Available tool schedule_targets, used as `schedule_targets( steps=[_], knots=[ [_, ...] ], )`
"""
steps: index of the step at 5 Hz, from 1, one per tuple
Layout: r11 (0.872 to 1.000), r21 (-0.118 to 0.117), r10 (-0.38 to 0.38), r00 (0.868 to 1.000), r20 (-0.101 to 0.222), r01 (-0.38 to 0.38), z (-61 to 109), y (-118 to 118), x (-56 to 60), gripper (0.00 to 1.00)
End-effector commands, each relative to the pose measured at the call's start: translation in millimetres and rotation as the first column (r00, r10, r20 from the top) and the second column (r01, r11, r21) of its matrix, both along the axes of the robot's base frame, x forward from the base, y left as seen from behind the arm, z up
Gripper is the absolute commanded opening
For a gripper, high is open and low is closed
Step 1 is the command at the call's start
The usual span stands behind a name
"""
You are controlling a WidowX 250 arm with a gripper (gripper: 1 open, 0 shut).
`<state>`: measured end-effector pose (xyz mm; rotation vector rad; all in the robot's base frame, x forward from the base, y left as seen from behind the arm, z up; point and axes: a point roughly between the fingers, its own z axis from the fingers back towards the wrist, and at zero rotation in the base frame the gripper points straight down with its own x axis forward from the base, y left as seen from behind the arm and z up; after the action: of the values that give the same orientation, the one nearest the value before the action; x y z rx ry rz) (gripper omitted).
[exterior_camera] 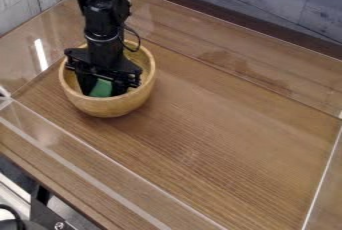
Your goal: Move green stick from inside the wooden bowl to the table next to it
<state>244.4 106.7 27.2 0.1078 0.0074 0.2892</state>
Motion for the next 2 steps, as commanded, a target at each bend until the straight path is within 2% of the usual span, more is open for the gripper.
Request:
schedule_targets(
  steps=[1,2],
  knots=[
    [1.0,-0.002,-0.003,1.0,0.015,0.003,5.7,0.2,3.1,0.0],
    [1.0,-0.01,0.002,1.0,0.014,-0.001,6.2,-0.5,3.2,0.0]
  ],
)
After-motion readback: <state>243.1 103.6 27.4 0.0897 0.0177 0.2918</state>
